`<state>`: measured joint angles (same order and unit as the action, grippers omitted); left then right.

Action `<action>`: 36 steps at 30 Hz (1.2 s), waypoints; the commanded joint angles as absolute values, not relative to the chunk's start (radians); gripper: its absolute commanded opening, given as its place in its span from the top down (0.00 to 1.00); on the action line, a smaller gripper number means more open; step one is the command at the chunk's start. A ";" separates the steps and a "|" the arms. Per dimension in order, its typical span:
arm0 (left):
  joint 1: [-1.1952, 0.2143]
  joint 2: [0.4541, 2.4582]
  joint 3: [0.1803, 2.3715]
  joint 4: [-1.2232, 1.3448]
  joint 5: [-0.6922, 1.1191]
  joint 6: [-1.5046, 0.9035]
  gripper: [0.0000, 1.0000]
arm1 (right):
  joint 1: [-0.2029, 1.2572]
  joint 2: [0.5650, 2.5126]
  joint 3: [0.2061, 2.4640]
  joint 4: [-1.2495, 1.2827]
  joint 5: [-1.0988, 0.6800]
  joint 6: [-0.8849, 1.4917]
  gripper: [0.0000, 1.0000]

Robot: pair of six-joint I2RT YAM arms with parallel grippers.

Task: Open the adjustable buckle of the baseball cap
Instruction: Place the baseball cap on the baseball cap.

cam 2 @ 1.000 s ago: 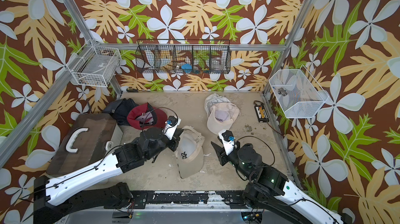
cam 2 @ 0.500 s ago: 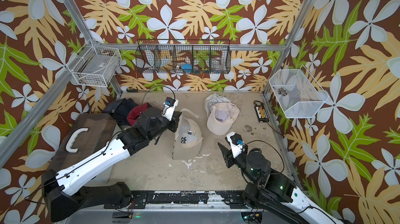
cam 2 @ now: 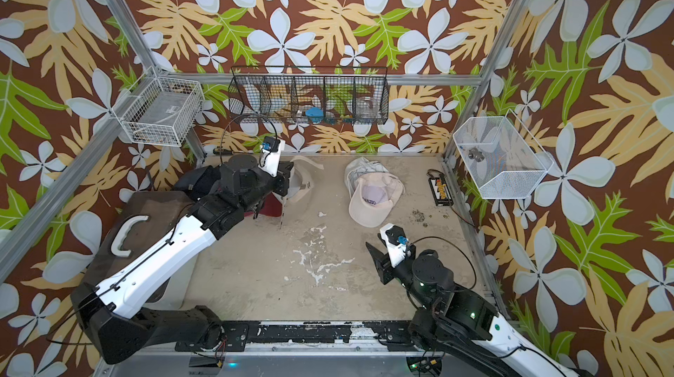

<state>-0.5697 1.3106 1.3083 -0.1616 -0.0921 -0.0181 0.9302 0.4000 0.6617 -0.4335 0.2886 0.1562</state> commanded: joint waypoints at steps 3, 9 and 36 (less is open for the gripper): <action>-0.505 1.320 1.329 -0.149 -0.047 -0.018 1.00 | 0.931 0.392 0.665 -0.426 0.311 0.169 0.57; -0.397 1.322 1.345 -0.149 -0.024 -0.046 1.00 | 0.931 0.385 0.665 -0.428 0.322 0.173 0.55; -0.156 1.305 1.270 -0.116 -0.197 -0.167 0.99 | 0.931 0.370 0.663 -0.431 0.340 0.180 0.53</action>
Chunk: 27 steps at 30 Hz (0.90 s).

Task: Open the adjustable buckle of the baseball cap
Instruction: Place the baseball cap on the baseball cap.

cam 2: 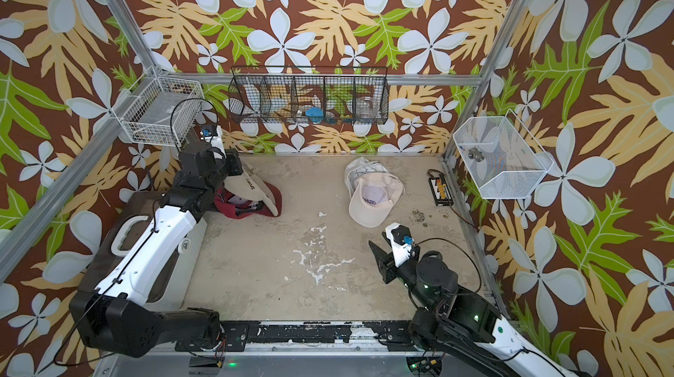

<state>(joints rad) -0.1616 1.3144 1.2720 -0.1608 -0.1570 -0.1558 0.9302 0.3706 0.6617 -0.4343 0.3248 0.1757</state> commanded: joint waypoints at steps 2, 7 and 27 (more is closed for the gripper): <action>-0.155 1.305 1.269 -0.117 -0.209 -0.172 0.95 | 0.931 0.370 0.663 -0.431 0.340 0.180 0.53; -0.152 1.302 1.270 -0.123 -0.216 -0.182 0.39 | 0.931 0.370 0.663 -0.431 0.342 0.180 0.53; -0.153 1.233 1.278 -0.149 -0.101 -0.178 0.00 | 0.931 0.379 0.665 -0.429 0.342 0.180 0.53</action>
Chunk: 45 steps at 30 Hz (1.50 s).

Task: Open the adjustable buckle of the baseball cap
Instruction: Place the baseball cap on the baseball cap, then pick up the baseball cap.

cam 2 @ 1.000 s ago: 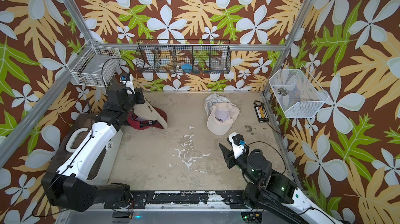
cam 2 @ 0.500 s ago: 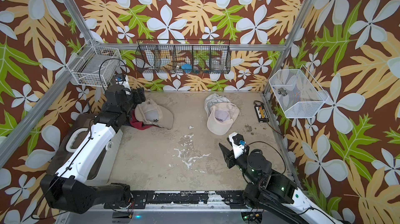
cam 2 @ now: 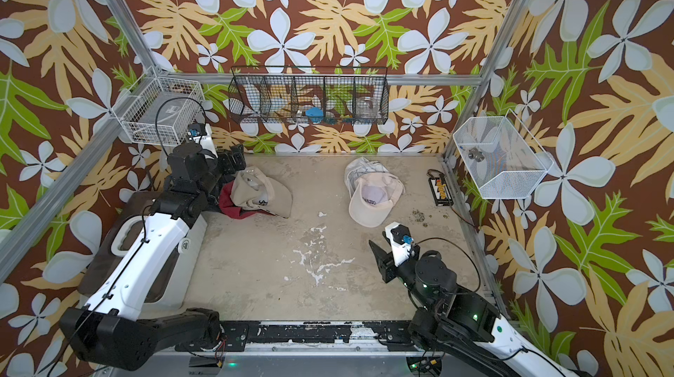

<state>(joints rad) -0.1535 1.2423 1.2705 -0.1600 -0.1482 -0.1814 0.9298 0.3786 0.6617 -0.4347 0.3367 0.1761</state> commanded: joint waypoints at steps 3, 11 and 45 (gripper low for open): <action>-0.153 1.222 1.280 -0.150 -0.070 -0.178 0.00 | 0.931 0.380 0.665 -0.430 0.342 0.181 0.53; -0.215 1.205 1.289 -0.164 -0.003 -0.156 0.00 | 0.931 0.388 0.664 -0.430 0.341 0.180 0.53; -0.643 1.481 1.282 -0.104 0.025 -0.187 0.00 | 0.931 0.281 0.662 -0.465 0.534 0.237 0.48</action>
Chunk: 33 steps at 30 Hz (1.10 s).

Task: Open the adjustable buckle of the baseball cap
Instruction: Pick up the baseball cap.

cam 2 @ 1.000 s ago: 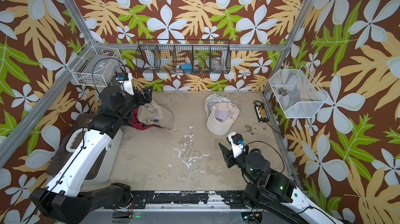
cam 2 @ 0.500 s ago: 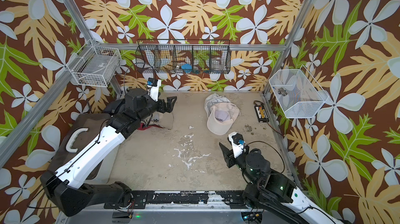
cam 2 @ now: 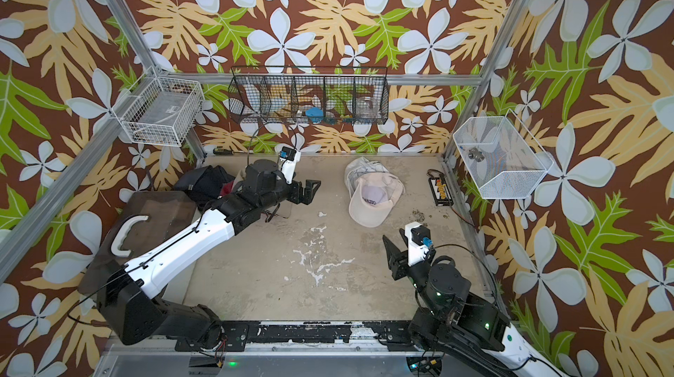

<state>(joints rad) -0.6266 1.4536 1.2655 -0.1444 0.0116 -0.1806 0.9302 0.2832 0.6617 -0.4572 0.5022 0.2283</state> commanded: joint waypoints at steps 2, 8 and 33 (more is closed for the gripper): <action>-0.664 1.512 1.297 -0.101 0.022 -0.186 0.00 | 0.931 0.279 0.661 -0.466 0.533 0.236 0.48; -0.707 1.600 1.338 -0.089 0.015 -0.187 0.01 | 0.932 0.266 0.660 -0.469 0.541 0.241 0.48; -0.795 1.993 1.591 -0.079 0.000 -0.224 0.03 | 0.931 0.250 0.659 -0.470 0.548 0.242 0.47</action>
